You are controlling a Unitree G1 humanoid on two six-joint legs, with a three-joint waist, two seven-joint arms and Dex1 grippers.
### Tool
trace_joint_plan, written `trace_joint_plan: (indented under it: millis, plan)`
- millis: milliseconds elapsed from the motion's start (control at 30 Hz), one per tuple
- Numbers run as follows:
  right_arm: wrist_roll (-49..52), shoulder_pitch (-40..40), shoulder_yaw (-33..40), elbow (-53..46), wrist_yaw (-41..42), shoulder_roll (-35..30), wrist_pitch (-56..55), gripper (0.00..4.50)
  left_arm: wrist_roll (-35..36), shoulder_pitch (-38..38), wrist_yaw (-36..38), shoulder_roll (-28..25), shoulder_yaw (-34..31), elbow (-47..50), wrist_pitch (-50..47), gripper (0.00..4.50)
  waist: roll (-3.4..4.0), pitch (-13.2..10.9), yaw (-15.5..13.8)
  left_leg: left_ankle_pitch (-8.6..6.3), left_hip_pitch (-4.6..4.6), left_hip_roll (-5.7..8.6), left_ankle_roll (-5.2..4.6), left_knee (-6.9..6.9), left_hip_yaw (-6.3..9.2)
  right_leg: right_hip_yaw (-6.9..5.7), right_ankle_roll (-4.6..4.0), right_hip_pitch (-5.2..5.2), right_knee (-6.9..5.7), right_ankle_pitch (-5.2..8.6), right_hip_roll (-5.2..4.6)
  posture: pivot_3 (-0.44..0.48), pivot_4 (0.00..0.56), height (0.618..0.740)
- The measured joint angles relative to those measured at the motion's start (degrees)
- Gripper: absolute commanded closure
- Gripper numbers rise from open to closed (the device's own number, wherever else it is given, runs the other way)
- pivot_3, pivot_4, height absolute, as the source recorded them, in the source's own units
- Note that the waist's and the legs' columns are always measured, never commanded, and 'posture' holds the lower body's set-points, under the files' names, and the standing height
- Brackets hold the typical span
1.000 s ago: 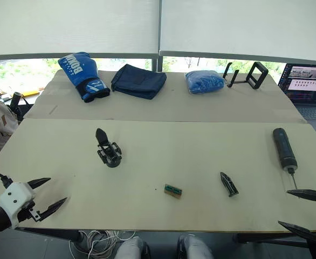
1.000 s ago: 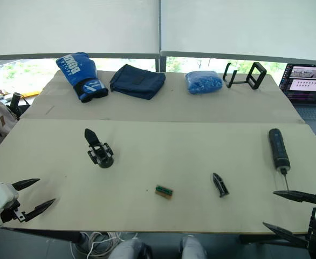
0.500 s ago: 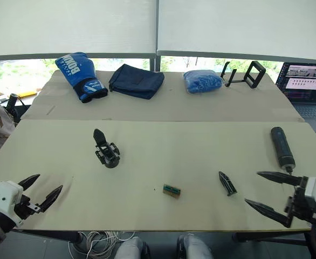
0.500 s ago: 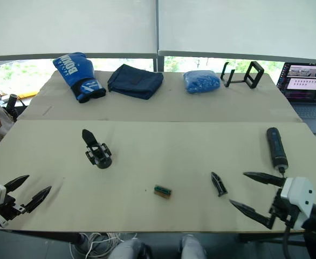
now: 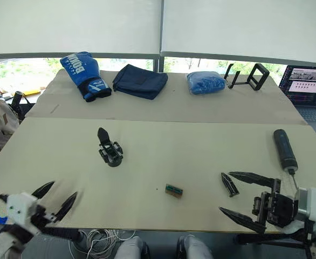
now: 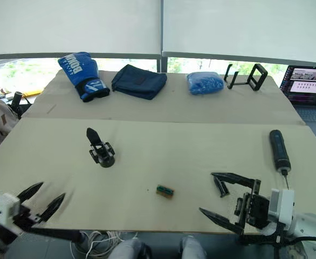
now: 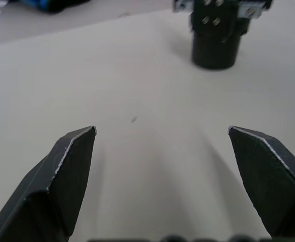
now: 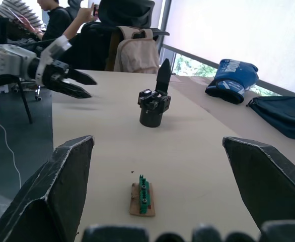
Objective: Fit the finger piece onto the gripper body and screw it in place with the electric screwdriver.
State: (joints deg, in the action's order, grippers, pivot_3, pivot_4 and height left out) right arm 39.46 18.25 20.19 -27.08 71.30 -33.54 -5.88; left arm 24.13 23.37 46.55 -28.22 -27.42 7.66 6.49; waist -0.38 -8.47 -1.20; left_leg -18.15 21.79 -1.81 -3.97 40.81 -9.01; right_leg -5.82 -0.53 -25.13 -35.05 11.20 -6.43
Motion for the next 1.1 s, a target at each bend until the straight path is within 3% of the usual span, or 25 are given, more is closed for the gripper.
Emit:
trace_joint_plan:
  millis: [367, 700, 1100]
  plan:
    - [0.06, 0.72, 0.47, 2.11, 0.98, -0.87, 0.04, 0.0, -8.25, -13.7, -6.36, 1.84, 14.86, -2.21, -6.08, 0.07, 0.0, 0.03, 0.36, 0.16, -0.01, -0.02, 0.18, -0.02, -0.26, -0.1, 0.33, 0.1, -0.14, -0.19, 0.34, 0.0, 0.15, 0.74]
    - [-0.12, 4.24, 1.25, -0.83, -1.53, -0.4, -0.06, 0.0, -10.14, -23.68, -9.02, 4.69, 18.19, -11.63, -5.77, 0.07, 0.42, 0.25, -0.85, 0.14, -0.27, 0.01, 0.2, -0.02, -0.31, -0.1, 0.36, 0.18, -0.14, -0.19, 0.21, 0.0, 0.15, 0.74]
    - [-0.17, 4.82, 2.03, -2.09, -3.89, -0.62, -0.06, 0.0, -11.86, -30.34, -8.3, 6.46, 21.58, -19.63, -1.89, 0.07, 0.78, 0.47, -1.67, -0.04, -0.52, 0.05, -0.1, -0.01, -0.32, -0.09, 0.4, 0.37, -0.05, -0.2, 0.0, 0.0, 0.15, 0.74]
